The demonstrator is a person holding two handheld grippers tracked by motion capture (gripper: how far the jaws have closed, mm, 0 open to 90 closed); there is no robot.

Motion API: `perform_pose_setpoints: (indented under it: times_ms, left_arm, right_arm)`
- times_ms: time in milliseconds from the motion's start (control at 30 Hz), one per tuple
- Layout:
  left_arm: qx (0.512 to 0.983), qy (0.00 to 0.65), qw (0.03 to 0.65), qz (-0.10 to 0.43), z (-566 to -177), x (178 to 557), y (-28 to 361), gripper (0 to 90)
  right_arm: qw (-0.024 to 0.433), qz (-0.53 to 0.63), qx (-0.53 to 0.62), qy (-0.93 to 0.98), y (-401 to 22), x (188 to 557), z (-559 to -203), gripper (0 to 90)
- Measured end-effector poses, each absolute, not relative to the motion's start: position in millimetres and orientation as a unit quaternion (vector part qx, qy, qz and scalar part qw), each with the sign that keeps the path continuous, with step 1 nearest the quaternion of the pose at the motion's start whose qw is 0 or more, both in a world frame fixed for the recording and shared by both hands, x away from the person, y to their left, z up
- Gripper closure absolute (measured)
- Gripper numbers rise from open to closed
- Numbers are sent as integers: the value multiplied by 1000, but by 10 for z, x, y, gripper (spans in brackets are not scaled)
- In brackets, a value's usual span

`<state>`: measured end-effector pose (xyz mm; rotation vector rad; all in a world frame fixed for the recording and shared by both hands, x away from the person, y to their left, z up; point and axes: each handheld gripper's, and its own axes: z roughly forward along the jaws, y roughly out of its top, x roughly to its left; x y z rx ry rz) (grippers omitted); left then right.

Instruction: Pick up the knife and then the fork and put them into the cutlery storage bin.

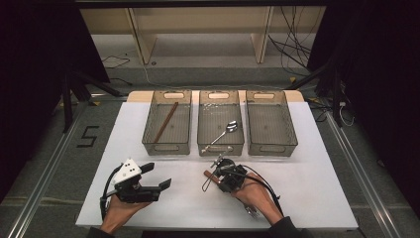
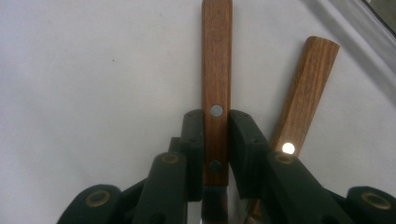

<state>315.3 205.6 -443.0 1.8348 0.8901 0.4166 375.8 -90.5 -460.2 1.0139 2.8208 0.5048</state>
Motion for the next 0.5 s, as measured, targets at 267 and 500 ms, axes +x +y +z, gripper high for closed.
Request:
perform_pose_setpoints:
  times_ms: [267, 500]
  left_arm:
    - [759, 371, 506, 173, -4432, 3154, 2057, 152]
    - [759, 372, 507, 171, -4431, 3158, 2064, 152]
  right_arm:
    - [53, 195, 333, 921, -978, 3761, -4501, 771]
    - [55, 225, 342, 911, -1065, 3776, -4406, 772]
